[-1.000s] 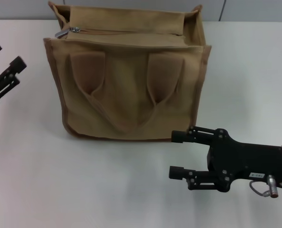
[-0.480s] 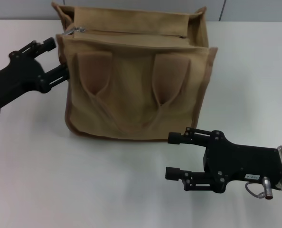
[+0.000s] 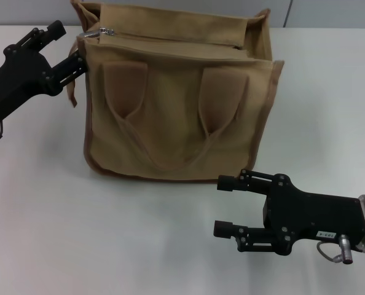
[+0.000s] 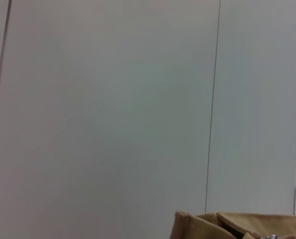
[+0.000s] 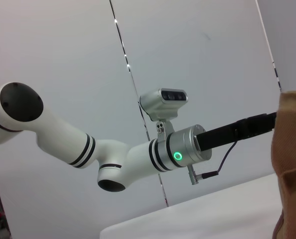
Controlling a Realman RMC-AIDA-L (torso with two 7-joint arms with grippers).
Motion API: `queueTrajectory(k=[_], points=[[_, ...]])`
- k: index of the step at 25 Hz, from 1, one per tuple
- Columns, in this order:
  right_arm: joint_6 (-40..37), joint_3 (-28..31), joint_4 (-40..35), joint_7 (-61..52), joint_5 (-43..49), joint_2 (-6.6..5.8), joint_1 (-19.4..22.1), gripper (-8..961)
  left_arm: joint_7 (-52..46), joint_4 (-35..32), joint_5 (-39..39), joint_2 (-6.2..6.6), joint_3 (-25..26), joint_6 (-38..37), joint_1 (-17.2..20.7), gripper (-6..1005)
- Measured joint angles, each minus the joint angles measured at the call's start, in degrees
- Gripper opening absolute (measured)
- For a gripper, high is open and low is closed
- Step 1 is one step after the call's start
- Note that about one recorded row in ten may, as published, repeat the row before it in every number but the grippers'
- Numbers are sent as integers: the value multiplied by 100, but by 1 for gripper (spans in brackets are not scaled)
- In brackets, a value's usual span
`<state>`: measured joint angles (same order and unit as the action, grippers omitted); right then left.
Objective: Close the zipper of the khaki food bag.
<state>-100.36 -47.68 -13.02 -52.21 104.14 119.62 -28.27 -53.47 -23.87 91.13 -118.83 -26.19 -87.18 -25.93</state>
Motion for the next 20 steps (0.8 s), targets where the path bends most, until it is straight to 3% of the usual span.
queueTrajectory(k=[20], points=[[138, 59, 64, 0, -133, 0, -72, 776, -327, 17, -26, 7, 43, -15, -36, 755]])
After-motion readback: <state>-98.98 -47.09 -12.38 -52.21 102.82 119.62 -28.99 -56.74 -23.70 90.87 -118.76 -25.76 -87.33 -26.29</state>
